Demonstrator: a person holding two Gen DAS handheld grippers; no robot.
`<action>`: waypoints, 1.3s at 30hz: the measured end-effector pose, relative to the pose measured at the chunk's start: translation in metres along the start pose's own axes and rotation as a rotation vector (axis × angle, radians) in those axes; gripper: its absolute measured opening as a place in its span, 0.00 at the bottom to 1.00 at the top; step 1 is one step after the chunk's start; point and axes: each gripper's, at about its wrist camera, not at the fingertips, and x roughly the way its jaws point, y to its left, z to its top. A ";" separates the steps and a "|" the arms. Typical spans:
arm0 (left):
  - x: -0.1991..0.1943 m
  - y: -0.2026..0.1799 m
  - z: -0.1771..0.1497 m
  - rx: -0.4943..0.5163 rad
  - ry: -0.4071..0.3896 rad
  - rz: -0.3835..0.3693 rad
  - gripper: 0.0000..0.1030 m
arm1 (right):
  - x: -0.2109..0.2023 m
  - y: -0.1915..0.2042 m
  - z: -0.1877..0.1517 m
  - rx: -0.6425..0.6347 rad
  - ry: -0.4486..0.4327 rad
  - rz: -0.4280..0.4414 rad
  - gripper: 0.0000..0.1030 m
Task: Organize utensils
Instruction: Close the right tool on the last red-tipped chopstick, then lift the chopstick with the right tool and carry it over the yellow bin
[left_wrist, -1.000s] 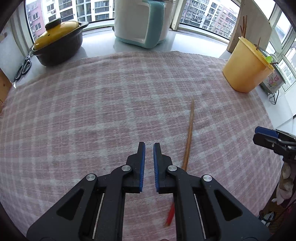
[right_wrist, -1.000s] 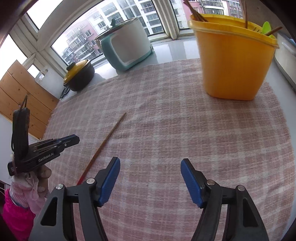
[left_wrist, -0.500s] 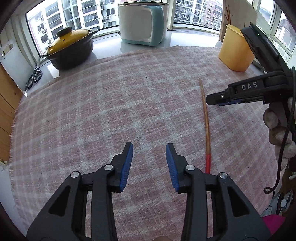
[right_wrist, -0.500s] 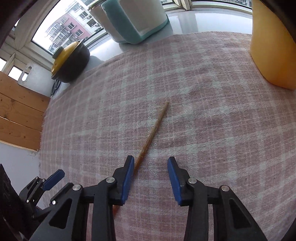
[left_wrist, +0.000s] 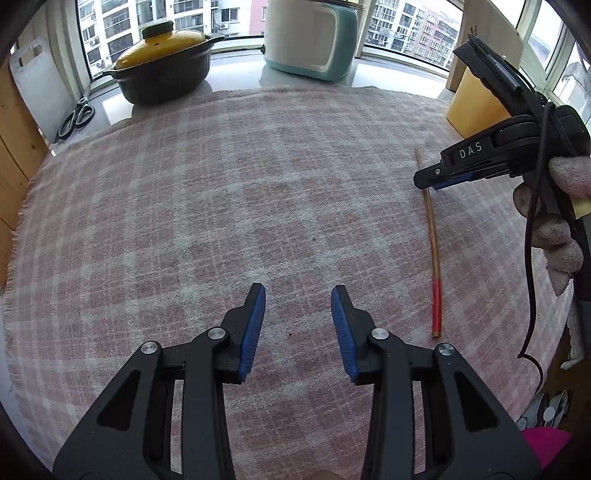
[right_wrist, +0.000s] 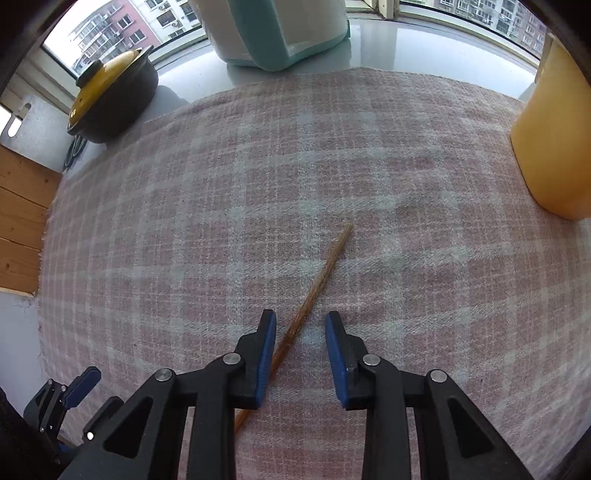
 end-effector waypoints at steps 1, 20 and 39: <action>0.000 0.003 0.000 -0.009 0.001 -0.002 0.36 | 0.001 0.003 0.002 -0.021 0.004 -0.023 0.20; -0.006 -0.003 0.004 -0.056 -0.014 0.016 0.36 | -0.019 -0.028 -0.016 -0.068 -0.045 0.075 0.03; -0.013 -0.088 0.026 -0.027 -0.081 0.080 0.36 | -0.106 -0.083 -0.050 -0.179 -0.209 0.159 0.03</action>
